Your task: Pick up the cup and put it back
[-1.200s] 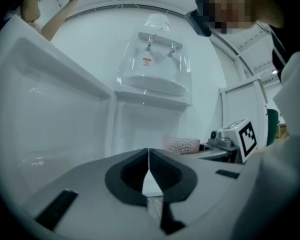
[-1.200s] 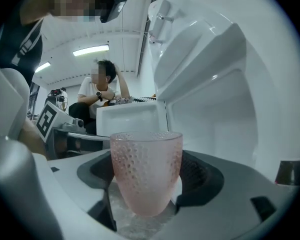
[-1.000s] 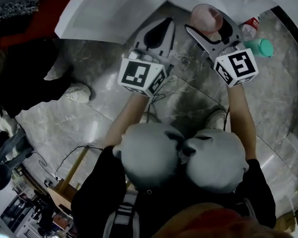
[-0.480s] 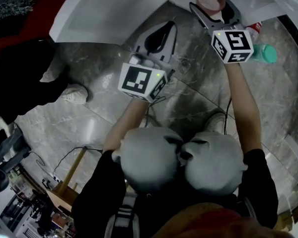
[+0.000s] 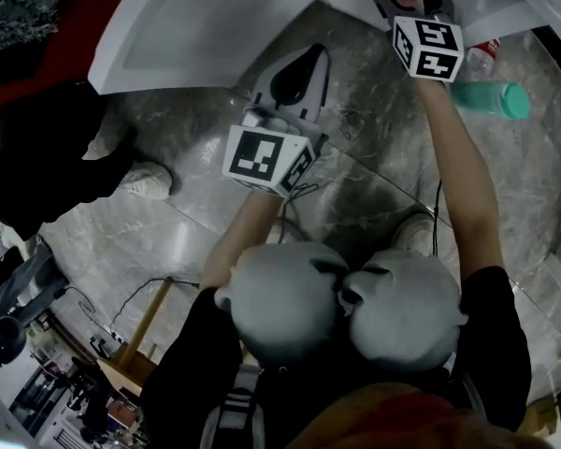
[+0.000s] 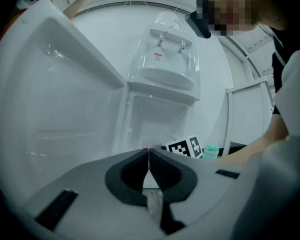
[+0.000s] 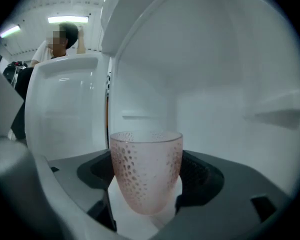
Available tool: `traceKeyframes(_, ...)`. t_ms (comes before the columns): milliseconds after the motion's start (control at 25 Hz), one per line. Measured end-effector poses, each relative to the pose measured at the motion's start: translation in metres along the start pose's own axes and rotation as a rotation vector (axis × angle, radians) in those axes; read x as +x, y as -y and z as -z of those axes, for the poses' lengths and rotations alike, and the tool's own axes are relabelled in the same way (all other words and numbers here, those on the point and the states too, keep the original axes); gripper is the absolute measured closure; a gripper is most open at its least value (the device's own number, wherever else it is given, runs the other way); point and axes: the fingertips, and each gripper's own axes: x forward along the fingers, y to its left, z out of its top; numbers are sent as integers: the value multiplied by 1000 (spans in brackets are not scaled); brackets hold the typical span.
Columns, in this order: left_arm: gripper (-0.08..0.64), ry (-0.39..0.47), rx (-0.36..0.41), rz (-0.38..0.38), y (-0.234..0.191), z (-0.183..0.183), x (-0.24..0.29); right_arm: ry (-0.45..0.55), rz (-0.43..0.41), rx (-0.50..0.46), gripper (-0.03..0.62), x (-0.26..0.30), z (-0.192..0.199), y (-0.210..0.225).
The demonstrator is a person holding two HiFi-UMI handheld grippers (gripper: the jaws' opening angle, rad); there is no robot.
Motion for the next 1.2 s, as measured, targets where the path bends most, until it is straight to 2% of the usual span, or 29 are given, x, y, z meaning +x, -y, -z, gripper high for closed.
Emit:
traceKeyframes(240,546,-9,-9,-13,-2,4,1,-22,32,3,207,15,8,10)
traceKeyframes(440,546,-15,-8,-18,-5,7,0,-11,29,-2,207,18,12,11)
traceKeyframes(640,546,-19,-7,-5,-2,8,-1,-50,19,-28,207,23,21,9)
traceKeyframes(960,546,-6,-17,-10,-2,3,-4,3,44,63,181,-7,4,7)
traceKeyframes(1200,546,11,-7,-14,0,-5,-7,54,7,103,179,-45,-18,-17)
